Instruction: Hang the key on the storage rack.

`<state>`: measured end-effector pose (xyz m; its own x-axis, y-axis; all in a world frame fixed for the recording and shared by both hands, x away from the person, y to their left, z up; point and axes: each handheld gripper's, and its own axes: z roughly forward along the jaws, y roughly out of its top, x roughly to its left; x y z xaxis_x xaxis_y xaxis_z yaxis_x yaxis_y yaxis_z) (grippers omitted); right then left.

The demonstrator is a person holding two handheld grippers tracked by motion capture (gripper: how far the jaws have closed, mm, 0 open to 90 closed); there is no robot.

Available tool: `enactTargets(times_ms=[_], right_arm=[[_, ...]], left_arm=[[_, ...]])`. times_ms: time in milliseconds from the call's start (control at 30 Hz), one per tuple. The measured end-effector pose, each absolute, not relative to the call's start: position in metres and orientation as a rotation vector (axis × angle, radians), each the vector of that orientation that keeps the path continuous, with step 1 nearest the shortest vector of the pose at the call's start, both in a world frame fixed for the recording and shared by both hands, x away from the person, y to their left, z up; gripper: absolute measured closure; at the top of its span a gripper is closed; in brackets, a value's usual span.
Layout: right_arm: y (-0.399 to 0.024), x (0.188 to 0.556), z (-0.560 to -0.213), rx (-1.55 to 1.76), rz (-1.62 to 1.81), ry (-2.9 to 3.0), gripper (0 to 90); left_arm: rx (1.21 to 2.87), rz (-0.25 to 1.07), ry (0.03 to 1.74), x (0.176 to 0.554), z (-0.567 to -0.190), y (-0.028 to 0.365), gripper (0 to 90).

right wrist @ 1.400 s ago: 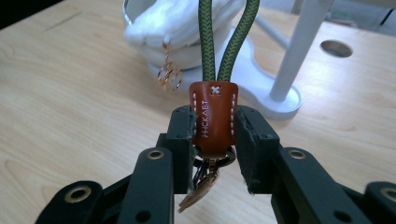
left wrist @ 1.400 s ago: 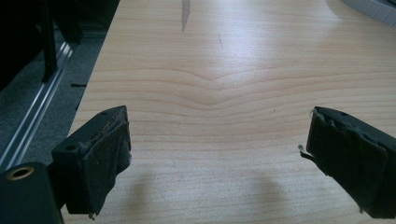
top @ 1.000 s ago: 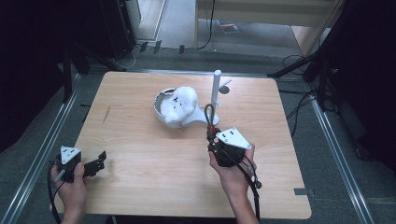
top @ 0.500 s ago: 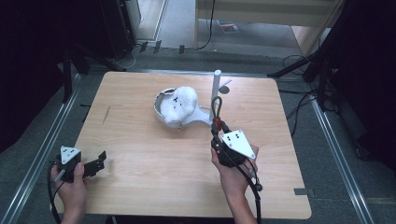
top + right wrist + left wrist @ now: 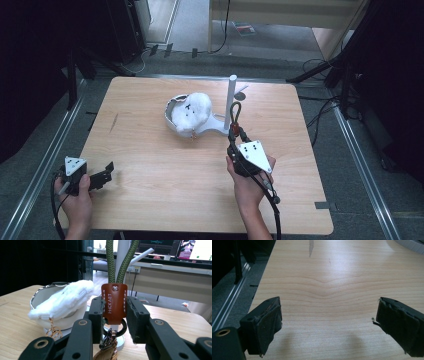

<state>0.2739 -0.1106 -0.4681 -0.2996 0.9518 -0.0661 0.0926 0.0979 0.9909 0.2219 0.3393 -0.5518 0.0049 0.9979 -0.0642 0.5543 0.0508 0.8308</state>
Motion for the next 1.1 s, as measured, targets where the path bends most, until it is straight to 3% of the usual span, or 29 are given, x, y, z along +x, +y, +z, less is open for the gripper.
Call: enactTargets(times_ms=[1100], right_arm=[[-0.112,0.31,-0.499,1.2,1.239,1.601,68.5]], left_arm=[[1.587,0.808,1.635,0.221,-0.552,0.339,6.9]])
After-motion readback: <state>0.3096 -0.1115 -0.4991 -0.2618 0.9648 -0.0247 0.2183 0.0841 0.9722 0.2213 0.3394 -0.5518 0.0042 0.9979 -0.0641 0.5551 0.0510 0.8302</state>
